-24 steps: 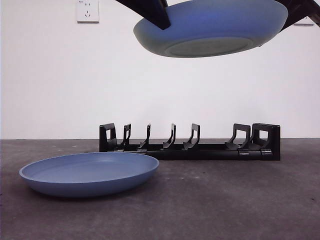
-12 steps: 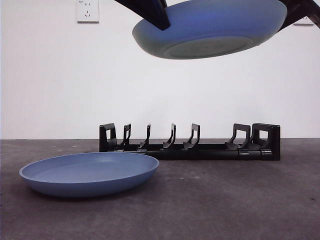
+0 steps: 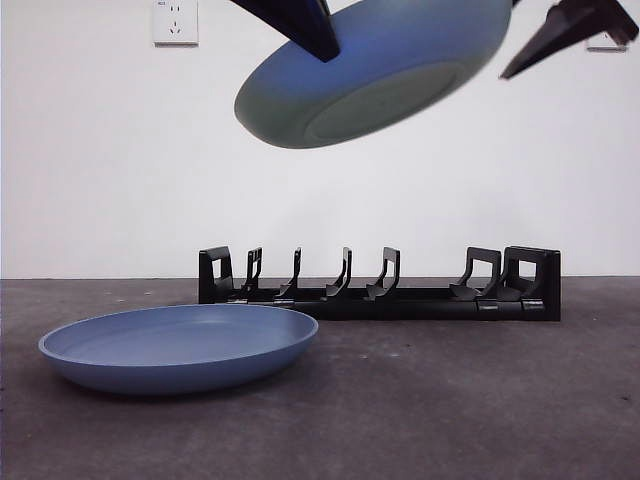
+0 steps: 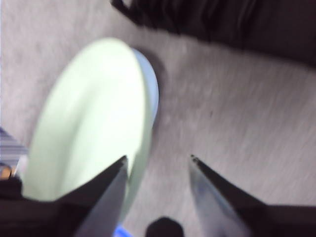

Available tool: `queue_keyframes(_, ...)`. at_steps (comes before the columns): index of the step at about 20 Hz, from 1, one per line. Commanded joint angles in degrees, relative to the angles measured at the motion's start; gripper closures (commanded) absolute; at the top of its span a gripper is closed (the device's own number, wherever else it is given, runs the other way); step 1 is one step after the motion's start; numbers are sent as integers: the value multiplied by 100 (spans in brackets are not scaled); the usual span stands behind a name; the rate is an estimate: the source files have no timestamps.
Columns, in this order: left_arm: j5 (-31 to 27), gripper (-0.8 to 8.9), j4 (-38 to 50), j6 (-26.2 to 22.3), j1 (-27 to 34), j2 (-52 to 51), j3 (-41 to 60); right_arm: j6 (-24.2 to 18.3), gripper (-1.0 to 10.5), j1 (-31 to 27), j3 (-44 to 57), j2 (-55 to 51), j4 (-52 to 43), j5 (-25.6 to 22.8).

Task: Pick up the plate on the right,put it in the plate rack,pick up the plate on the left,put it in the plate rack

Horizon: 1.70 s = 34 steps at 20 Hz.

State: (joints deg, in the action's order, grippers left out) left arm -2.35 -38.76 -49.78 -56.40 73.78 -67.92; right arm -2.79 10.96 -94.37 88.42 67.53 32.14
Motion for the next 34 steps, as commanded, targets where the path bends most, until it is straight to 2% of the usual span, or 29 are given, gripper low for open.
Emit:
queue_keyframes(1,4,822,94,179,50,2,-9,28,593,-15,-481,-101,-122,2)
queue_keyframes(3,173,822,111,339,133,7,-9,92,594,-15,-1023,-197,-177,-2)
queue_keyframes(6,841,822,348,824,450,17,-9,127,599,-13,-1784,-372,-162,-111)
queue_keyframes(8,1497,822,927,1412,831,28,-9,125,600,-11,-1921,-570,-140,-114)
queue_keyframes(11,2354,822,2127,2575,1515,50,-9,11,600,-9,-1919,-828,96,-216)
queue_keyframes(13,2616,822,2734,3130,1880,85,-9,-74,600,-9,-1917,-918,350,-238)
queue_keyframes(19,3178,822,3832,4247,2614,376,-9,-341,600,-7,-1838,-953,876,-251)
queue_keyframes(24,3244,822,4463,4809,2966,953,-9,-374,600,52,-1585,-953,1078,-186)
queue_keyframes(34,3241,822,5351,5023,3362,2208,-9,-496,600,251,33,-957,911,-184)
